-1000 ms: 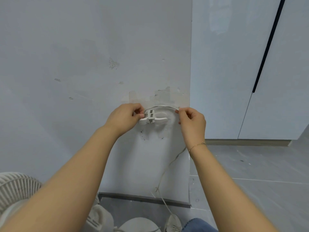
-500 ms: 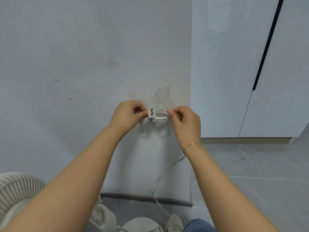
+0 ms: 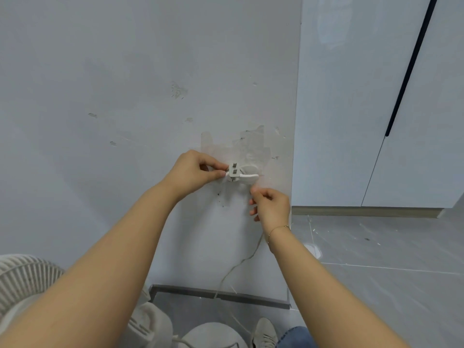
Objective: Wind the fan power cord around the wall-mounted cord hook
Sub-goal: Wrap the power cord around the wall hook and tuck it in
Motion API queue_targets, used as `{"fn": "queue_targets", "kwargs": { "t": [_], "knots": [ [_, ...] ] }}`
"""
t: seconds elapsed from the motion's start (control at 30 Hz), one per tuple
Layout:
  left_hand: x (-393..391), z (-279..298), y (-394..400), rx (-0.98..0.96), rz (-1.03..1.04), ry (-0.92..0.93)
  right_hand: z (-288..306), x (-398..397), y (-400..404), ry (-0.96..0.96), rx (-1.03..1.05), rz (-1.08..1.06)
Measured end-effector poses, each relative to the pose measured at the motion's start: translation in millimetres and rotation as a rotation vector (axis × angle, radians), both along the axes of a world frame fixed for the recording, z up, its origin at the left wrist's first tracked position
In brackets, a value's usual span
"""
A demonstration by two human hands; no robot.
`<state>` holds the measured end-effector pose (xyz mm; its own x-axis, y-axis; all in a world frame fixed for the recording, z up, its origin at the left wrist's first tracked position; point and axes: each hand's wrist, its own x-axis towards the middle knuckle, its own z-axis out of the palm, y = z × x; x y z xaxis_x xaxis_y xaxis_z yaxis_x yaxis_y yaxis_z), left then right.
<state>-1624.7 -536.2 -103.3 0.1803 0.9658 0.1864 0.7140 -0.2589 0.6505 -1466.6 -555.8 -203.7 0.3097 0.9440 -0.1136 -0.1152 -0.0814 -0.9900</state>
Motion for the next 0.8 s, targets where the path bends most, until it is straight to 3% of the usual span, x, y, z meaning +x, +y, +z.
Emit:
{"fn": "queue_targets", "kwargs": {
  "t": [0.2, 0.33, 0.4, 0.53, 0.63, 0.8],
  "knots": [
    [-8.3, 4.1, -4.2, 0.026, 0.113, 0.025, -6.9, -8.8, -8.5, 0.192, -0.195, 0.093],
    [-24.0, 3.6, -2.8, 0.072, 0.333, 0.076, -6.9, -14.7, -6.9, 0.321, -0.296, 0.316],
    [-32.7, 0.2, -1.1, -0.011, 0.374, 0.091, -11.2, -17.3, -4.5, 0.388, -0.319, 0.392],
    [-43.0, -9.8, -1.6, -0.24, 0.282, 0.15, -21.6, -23.1, -7.8, 0.462, -0.4, 0.432],
    [-44.0, -10.4, -2.7, -0.261, 0.249, 0.126, -24.0, -30.8, -12.7, 0.489, -0.514, 0.463],
    [-37.1, -10.7, -4.1, -0.299, 0.201, 0.087, -16.1, -44.6, -10.5, 0.358, -0.372, 0.475]
  ]
}}
